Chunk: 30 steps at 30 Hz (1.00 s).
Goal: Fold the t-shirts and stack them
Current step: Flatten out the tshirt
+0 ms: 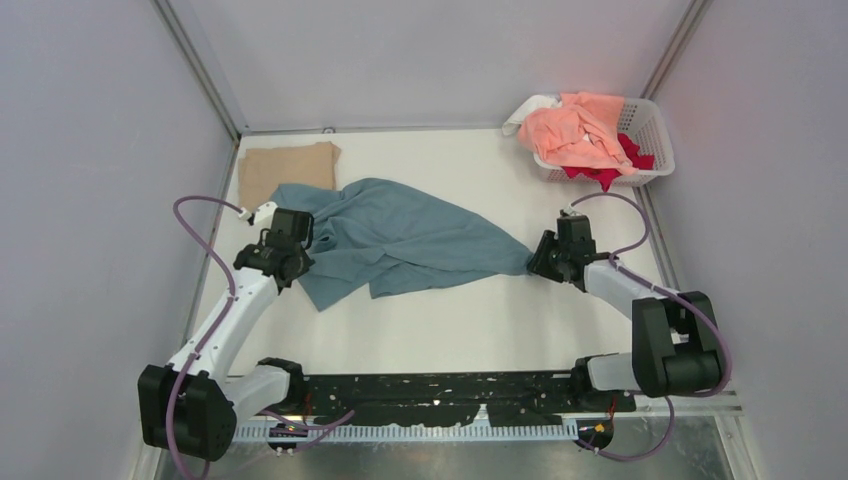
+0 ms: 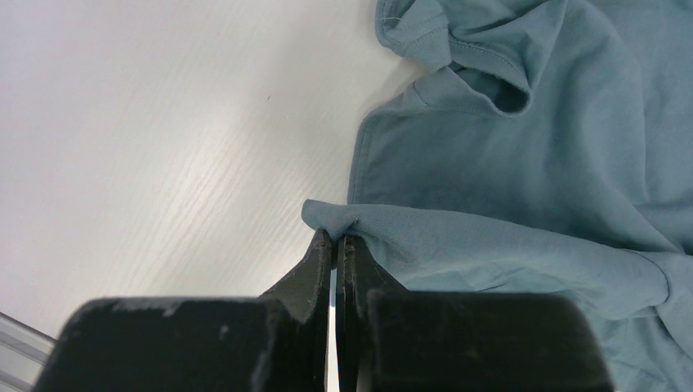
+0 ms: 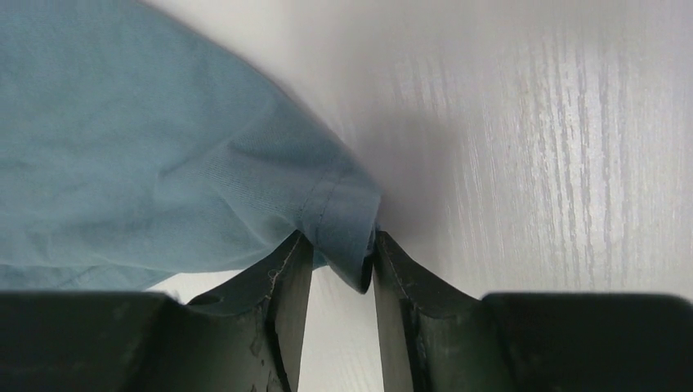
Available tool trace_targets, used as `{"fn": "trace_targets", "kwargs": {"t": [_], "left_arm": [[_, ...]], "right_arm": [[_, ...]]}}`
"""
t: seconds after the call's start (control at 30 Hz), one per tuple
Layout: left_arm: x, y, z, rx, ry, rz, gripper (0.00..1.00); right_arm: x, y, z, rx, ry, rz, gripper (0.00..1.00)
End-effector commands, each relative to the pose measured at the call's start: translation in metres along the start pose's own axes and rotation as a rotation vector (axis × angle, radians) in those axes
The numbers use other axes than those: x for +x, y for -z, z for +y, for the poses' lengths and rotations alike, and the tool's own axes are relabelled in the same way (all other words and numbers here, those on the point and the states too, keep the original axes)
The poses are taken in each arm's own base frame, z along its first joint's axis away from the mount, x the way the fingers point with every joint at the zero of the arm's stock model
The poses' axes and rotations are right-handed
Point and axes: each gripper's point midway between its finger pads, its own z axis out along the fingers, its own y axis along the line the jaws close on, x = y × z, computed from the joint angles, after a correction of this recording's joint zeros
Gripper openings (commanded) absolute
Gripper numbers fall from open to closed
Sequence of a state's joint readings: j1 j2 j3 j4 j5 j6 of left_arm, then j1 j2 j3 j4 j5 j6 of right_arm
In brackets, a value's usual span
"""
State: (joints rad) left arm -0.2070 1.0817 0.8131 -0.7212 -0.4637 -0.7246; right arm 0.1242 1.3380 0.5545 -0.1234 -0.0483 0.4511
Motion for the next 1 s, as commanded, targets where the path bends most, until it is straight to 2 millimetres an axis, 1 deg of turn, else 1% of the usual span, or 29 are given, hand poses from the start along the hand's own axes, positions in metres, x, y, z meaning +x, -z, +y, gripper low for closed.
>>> {"fn": "trace_targets", "kwargs": {"t": [0.0,0.03,0.07,0.1,0.13,0.17,0.2,0.27,0.33,0.4,0.47,0.5,0.53,0.57,0.6,0.63,0.67,0.7,0.73,0.77,0.8,0.83,0.87,0.9,0.93,0.97], "left_arm": [[-0.011,-0.002,0.001,-0.011,0.017,-0.046,0.00],[-0.011,-0.001,0.002,-0.013,0.018,-0.047,0.00],[-0.012,-0.001,0.002,-0.016,0.018,-0.049,0.00],[-0.013,0.000,0.002,-0.016,0.020,-0.051,0.00],[-0.014,0.001,0.002,-0.014,0.021,-0.055,0.00],[-0.015,0.002,0.002,-0.011,0.024,-0.058,0.00],[-0.018,0.004,0.001,-0.003,0.026,-0.065,0.00],[-0.025,0.010,-0.001,0.014,0.037,-0.087,0.00],[-0.039,0.020,-0.008,0.057,0.058,-0.127,0.00],[-0.061,0.038,-0.018,0.130,0.086,-0.191,0.00],[-0.086,0.056,-0.028,0.192,0.111,-0.261,0.00],[-0.098,0.067,-0.032,0.221,0.121,-0.289,0.00],[-0.110,0.079,-0.035,0.250,0.124,-0.321,0.00],[-0.124,0.092,-0.036,0.271,0.127,-0.359,0.00],[-0.136,0.105,-0.035,0.283,0.135,-0.397,0.00],[-0.149,0.121,-0.034,0.302,0.143,-0.439,0.00],[-0.162,0.137,-0.032,0.324,0.153,-0.484,0.00],[-0.175,0.156,-0.030,0.347,0.157,-0.534,0.00],[-0.187,0.176,-0.027,0.375,0.165,-0.582,0.00],[-0.198,0.196,-0.023,0.404,0.169,-0.627,0.00],[-0.211,0.223,-0.019,0.447,0.182,-0.683,0.00],[-0.219,0.246,-0.014,0.483,0.183,-0.730,0.00],[-0.226,0.268,-0.009,0.521,0.187,-0.776,0.00],[-0.232,0.291,-0.004,0.560,0.190,-0.826,0.00],[-0.237,0.314,0.002,0.603,0.184,-0.879,0.00],[-0.241,0.334,0.008,0.630,0.183,-0.921,0.00]], "right_arm": [[0.000,-0.008,0.000,0.012,0.012,0.026,0.33],[-0.002,-0.009,0.000,0.015,0.010,0.025,0.26],[-0.001,-0.010,0.000,0.018,0.009,0.031,0.22],[-0.003,-0.009,0.001,0.016,0.013,0.026,0.13],[-0.005,-0.008,0.002,0.012,0.019,0.019,0.10],[-0.008,-0.005,0.005,0.004,0.025,0.011,0.07],[-0.014,0.000,0.009,-0.010,0.038,-0.007,0.06],[-0.029,0.016,0.021,-0.049,0.054,-0.059,0.06],[-0.050,0.037,0.036,-0.106,0.061,-0.141,0.06],[-0.077,0.063,0.056,-0.178,0.061,-0.237,0.06],[-0.108,0.096,0.076,-0.251,0.059,-0.354,0.06],[-0.119,0.107,0.083,-0.276,0.057,-0.399,0.06],[-0.138,0.126,0.093,-0.303,0.058,-0.465,0.06],[-0.149,0.137,0.097,-0.312,0.056,-0.502,0.06],[-0.167,0.158,0.105,-0.331,0.056,-0.568,0.06],[-0.176,0.169,0.109,-0.344,0.057,-0.605,0.06],[-0.193,0.194,0.117,-0.366,0.058,-0.671,0.06],[-0.201,0.205,0.119,-0.369,0.062,-0.703,0.06],[-0.215,0.232,0.128,-0.396,0.068,-0.764,0.06],[-0.221,0.245,0.130,-0.400,0.079,-0.791,0.06],[-0.232,0.272,0.136,-0.421,0.095,-0.849,0.06],[-0.234,0.285,0.139,-0.434,0.105,-0.865,0.06],[-0.240,0.314,0.144,-0.458,0.121,-0.922,0.06],[-0.244,0.334,0.147,-0.472,0.131,-0.955,0.06],[-0.243,0.351,0.147,-0.475,0.145,-0.982,0.06],[-0.245,0.373,0.148,-0.487,0.154,-1.023,0.06]]}}
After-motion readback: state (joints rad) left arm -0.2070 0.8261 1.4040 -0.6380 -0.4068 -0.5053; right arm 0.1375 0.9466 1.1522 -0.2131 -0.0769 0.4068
